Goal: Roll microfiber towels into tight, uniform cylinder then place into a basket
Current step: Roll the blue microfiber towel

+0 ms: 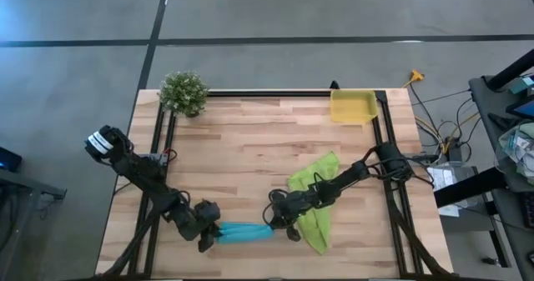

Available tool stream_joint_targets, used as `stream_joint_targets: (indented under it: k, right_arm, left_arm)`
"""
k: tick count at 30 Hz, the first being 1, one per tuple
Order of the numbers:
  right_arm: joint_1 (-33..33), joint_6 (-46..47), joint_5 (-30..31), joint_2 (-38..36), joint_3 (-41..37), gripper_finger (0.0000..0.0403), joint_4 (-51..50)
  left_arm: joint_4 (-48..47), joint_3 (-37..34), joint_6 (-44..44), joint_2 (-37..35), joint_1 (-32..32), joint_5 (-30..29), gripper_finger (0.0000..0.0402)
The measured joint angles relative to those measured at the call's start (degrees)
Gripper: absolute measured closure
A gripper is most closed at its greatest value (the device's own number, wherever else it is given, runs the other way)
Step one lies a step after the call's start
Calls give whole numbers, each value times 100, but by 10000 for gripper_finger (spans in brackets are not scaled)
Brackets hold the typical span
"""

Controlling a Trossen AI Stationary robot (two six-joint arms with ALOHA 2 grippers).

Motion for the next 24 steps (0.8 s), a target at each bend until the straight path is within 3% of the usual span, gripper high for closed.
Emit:
stream_joint_targets:
  k: [4, 9, 15, 24]
  right_arm:
    - [-12, 586, 88, 10, -58, 394, 360]
    - [-83, 1162, 109, -4, -110, 394, 462]
    - [-21, 1111, 136, -31, -120, 394, 154]
    - [321, 378, 606, -31, -120, 394, -241]
  left_arm:
    - [-299, 223, 1305, 11, -5, -69, 394]
    - [-1494, 722, 2191, 15, -56, -454, 394]
    - [-2732, 1148, 2252, 17, -69, -814, 394]
    - [-2924, 1265, 2278, -66, -65, -858, 394]
